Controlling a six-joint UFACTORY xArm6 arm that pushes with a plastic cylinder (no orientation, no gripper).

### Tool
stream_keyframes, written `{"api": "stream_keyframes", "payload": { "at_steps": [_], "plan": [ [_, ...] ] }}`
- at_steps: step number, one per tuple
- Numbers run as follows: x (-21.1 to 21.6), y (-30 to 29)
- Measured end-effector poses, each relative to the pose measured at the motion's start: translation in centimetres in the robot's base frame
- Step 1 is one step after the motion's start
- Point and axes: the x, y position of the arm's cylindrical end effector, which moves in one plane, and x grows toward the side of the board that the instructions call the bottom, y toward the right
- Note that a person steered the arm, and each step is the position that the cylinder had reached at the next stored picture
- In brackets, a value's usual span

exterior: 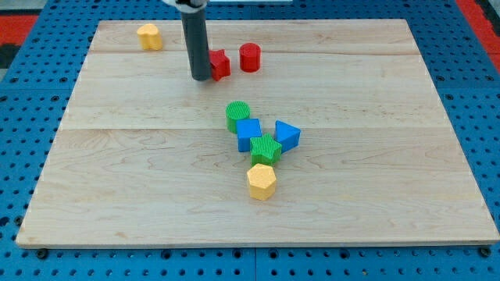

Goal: Move the yellow hexagon left to the red star

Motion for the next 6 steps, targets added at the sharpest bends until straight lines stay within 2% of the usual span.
{"api": "stream_keyframes", "payload": {
  "at_steps": [1,2,3,5,6],
  "plan": [
    [1.7,-1.2],
    [10.3,-4.1],
    [15.3,3.5],
    [26.1,2.0],
    [27.0,10.4]
  ]
}}
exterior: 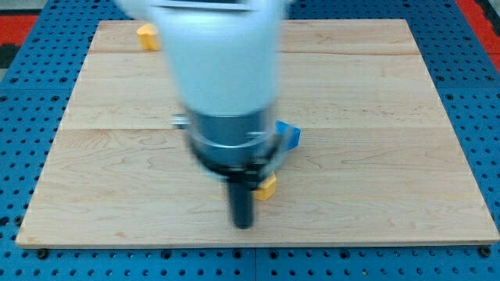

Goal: Move the yellow hexagon left to the red star

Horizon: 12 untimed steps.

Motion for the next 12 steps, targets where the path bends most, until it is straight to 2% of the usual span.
{"api": "stream_keyframes", "payload": {
  "at_steps": [1,2,3,4,5,6,7,8,9,10,11,12],
  "plan": [
    [-2.3,3.5],
    [0.6,-3.1],
    [0.1,-5.1],
    [1.0,5.4],
    [-1.6,4.9],
    [-2.7,-1.8],
    [-4.8,0.4],
    [-5.8,-0.3],
    [-5.1,-6.8],
    [-8.8,-7.2],
    [-12.9,-11.0],
    [-15.1,-12.9]
  ]
}}
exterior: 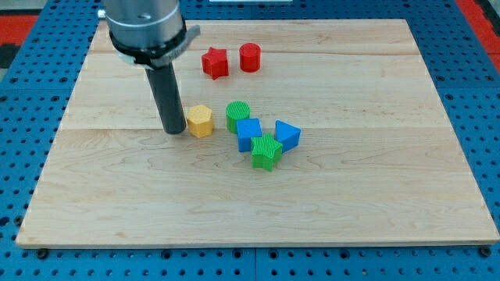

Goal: Move the yellow hexagon left to the red star

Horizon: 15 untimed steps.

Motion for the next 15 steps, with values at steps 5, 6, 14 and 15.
{"api": "stream_keyframes", "payload": {
  "at_steps": [5,6,14,15],
  "plan": [
    [3.0,2.4],
    [5.8,2.4],
    [-8.6,-2.3],
    [-10.1,-2.3]
  ]
}}
